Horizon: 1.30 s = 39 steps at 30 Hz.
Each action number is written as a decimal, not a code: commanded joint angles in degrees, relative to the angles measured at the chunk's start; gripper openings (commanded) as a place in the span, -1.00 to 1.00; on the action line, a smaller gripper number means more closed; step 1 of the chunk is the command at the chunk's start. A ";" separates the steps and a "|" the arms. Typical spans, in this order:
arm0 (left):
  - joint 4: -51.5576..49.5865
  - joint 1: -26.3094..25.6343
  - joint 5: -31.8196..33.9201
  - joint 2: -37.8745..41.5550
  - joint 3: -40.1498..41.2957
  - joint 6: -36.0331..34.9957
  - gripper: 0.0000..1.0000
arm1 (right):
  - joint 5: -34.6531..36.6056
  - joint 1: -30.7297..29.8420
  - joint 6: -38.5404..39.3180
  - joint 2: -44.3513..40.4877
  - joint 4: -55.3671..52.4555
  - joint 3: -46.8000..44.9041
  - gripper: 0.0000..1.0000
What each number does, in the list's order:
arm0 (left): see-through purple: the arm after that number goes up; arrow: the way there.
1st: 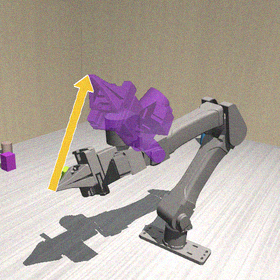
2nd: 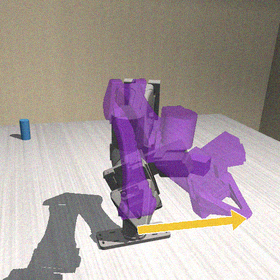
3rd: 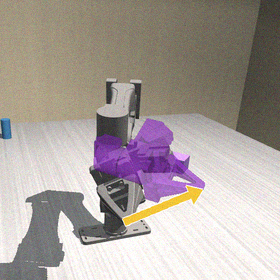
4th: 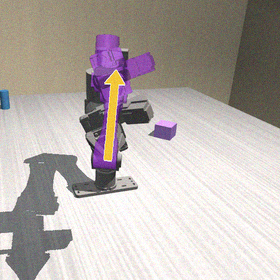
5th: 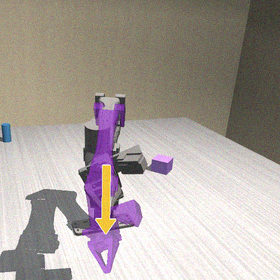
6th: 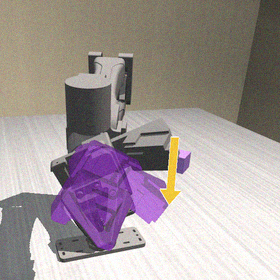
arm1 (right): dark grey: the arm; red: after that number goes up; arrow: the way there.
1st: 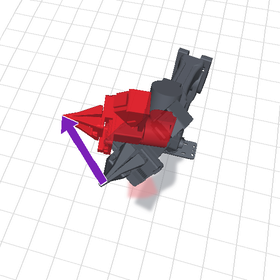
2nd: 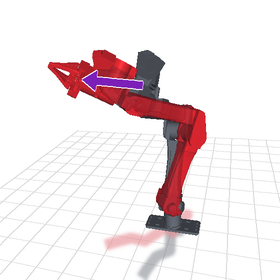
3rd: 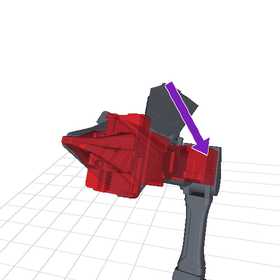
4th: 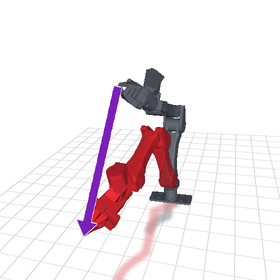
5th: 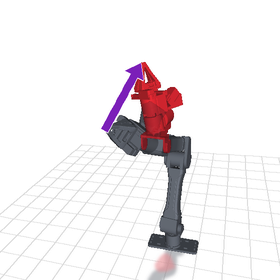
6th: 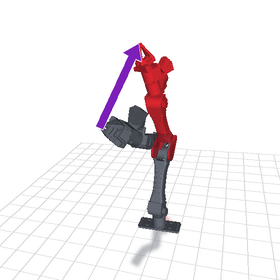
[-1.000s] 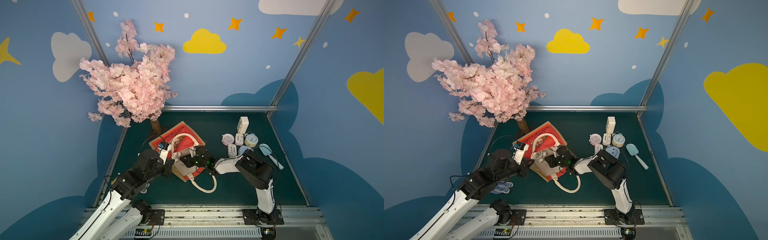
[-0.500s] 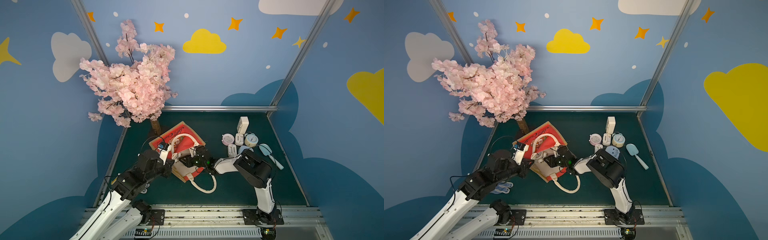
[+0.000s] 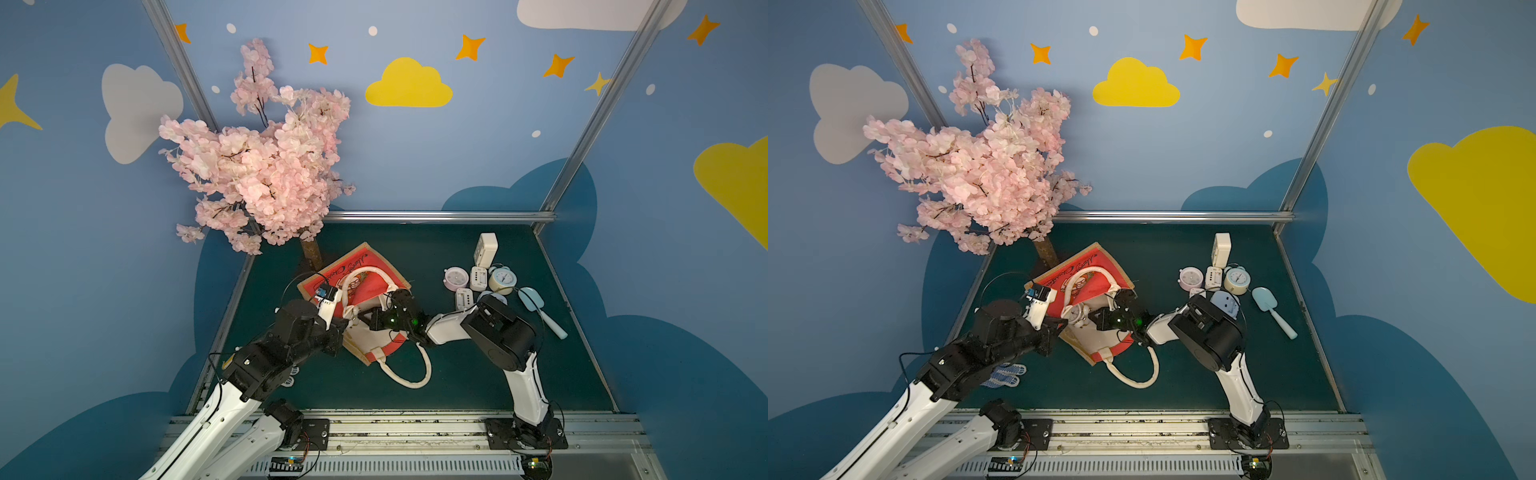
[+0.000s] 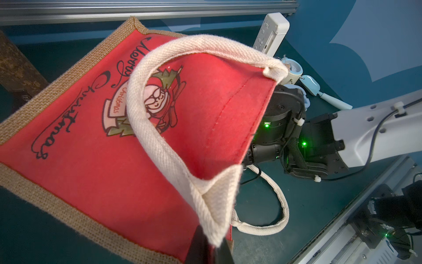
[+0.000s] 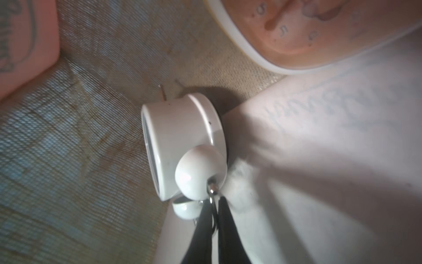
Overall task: Take the alarm clock out of the canvas bag
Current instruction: Pick up the alarm from the canvas bag.
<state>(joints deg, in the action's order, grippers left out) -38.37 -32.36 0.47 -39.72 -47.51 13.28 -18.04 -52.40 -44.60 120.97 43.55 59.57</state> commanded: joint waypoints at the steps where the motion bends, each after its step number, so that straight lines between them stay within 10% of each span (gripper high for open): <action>1: 0.88 -0.06 -0.06 0.68 -0.22 -0.01 -0.80 | -0.35 0.24 -0.75 -0.06 2.79 0.16 -0.96; 39: 4.96 -0.07 7.12 -2.44 -0.46 3.66 -0.83 | 5.54 -2.17 5.90 -26.51 -18.97 -9.46 -1.00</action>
<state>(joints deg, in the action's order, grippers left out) -35.00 -32.40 5.10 -42.11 -47.44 15.73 -13.32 -54.15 -40.88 98.61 24.75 49.91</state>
